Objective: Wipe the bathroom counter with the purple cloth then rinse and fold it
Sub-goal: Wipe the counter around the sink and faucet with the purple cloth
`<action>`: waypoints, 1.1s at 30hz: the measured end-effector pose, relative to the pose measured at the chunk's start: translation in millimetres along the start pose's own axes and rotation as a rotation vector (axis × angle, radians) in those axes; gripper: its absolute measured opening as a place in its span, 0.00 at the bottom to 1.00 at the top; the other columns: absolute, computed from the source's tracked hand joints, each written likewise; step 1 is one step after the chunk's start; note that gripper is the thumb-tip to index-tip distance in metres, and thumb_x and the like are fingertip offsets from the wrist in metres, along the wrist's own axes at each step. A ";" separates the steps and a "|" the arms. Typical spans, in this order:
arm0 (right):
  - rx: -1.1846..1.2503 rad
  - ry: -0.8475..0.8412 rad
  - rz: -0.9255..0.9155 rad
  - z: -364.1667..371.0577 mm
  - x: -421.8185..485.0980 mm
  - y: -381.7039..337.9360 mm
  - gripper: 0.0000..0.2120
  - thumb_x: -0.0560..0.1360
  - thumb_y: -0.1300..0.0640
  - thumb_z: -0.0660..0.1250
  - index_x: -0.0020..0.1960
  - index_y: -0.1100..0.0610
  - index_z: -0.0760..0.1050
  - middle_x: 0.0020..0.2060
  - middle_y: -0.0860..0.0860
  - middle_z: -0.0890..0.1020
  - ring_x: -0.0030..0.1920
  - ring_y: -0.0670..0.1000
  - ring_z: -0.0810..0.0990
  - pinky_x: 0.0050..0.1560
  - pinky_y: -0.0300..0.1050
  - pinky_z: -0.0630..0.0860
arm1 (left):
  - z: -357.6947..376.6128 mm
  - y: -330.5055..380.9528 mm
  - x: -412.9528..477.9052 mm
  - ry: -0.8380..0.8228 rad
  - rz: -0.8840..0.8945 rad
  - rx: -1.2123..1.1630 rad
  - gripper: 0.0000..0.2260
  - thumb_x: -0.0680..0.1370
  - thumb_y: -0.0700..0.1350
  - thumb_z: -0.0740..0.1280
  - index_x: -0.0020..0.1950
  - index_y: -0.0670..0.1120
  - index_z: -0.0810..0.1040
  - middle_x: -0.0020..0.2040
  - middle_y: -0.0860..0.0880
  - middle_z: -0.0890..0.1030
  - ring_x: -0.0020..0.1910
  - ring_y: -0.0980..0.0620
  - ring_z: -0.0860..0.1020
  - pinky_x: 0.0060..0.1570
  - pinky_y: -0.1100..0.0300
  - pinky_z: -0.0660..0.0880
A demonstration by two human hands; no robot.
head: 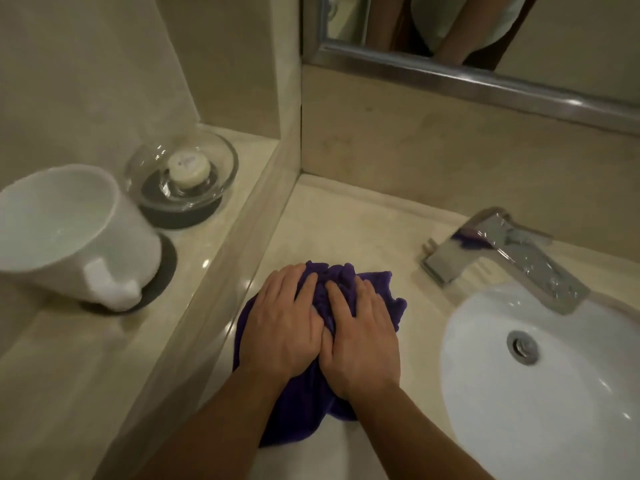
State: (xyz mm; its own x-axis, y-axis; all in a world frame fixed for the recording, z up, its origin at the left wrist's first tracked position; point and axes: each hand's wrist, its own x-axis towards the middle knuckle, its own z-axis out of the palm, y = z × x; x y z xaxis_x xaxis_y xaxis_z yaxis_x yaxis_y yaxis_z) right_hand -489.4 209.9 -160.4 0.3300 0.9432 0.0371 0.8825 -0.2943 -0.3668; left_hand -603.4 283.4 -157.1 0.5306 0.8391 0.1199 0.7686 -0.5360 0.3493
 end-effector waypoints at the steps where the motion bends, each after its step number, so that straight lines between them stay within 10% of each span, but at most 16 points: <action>1: -0.003 0.002 0.001 -0.6 13.3 4.0 0.24 0.82 0.40 0.53 0.75 0.47 0.66 0.74 0.52 0.69 0.74 0.56 0.65 0.77 0.51 0.58 | 2.2 -0.2 14.4 0.006 0.006 -0.008 0.21 0.79 0.46 0.53 0.68 0.43 0.74 0.67 0.45 0.75 0.66 0.48 0.72 0.69 0.50 0.69; 15: -0.023 0.114 0.052 -0.1 175.5 27.1 0.22 0.80 0.42 0.55 0.70 0.49 0.71 0.68 0.57 0.73 0.68 0.59 0.70 0.69 0.55 0.70 | 16.8 -12.7 179.6 -0.004 -0.046 0.007 0.24 0.78 0.47 0.52 0.69 0.43 0.75 0.67 0.44 0.75 0.65 0.46 0.73 0.67 0.48 0.71; 33: 0.021 0.127 0.103 -4.6 168.7 33.1 0.22 0.80 0.42 0.56 0.72 0.48 0.68 0.64 0.54 0.74 0.63 0.56 0.74 0.65 0.54 0.73 | 14.6 -5.0 188.7 0.001 0.050 0.012 0.21 0.78 0.48 0.54 0.63 0.42 0.79 0.61 0.43 0.79 0.56 0.45 0.77 0.59 0.50 0.74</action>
State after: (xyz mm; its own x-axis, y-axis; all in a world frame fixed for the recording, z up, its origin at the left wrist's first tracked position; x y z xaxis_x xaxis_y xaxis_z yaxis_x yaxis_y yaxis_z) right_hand -403.0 358.5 -162.0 0.4591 0.8809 0.1149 0.8351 -0.3839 -0.3940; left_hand -501.9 443.1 -149.9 0.5684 0.8111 0.1382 0.7450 -0.5787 0.3319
